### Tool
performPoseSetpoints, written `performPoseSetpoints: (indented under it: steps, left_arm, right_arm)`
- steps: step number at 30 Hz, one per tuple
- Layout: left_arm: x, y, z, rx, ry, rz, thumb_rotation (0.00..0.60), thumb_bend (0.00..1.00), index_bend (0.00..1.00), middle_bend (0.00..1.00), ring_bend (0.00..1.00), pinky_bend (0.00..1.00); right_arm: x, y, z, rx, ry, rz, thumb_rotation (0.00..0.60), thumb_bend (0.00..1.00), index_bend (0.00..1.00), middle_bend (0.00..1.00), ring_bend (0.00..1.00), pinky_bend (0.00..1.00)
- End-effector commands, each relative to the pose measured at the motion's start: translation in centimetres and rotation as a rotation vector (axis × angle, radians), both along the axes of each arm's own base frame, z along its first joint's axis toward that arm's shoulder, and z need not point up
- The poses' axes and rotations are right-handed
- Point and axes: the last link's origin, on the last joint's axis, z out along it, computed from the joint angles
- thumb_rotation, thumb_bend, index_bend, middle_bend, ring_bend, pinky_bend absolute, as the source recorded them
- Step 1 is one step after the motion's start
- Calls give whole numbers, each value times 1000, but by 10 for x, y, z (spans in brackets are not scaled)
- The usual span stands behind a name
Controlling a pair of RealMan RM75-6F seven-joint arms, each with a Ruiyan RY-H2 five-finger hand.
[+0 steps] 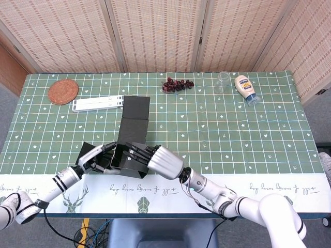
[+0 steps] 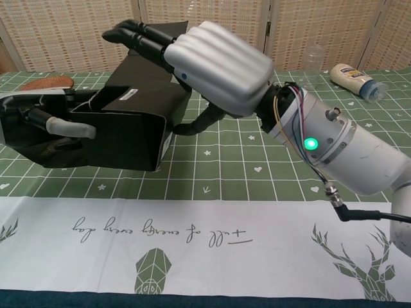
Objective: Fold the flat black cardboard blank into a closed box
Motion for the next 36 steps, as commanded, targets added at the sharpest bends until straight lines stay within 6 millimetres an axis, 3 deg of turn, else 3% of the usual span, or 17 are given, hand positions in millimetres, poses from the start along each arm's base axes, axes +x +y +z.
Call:
performPoseSetpoints:
  steps: [1,9,13,23,36]
  left_arm:
    - [-1,0,-2,20,22,-17,600,199,206,127,650,831]
    - [-3,-4,-18,73,90,-77,600,199,204,127,650,831]
    - [-4,-6,-28,79,125,-99,600,199,204,127,650,831]
    - [-9,-4,-52,72,221,-141,600,199,195,127,650,831]
    - [-9,-4,-61,66,242,-164,600,199,130,108,645,831]
  right_arm:
    - [4,0,-2,18,9,3,600,38,0,71,637,1000]
    - [7,-3,-11,68,100,12,600,140,1,181,661,1000]
    - [6,-2,-17,85,148,19,600,143,86,234,686,1000]
    - [-3,-2,-37,109,244,19,600,145,120,252,696,1000]
    - [-20,-1,-44,142,289,19,600,159,205,325,719,1000]
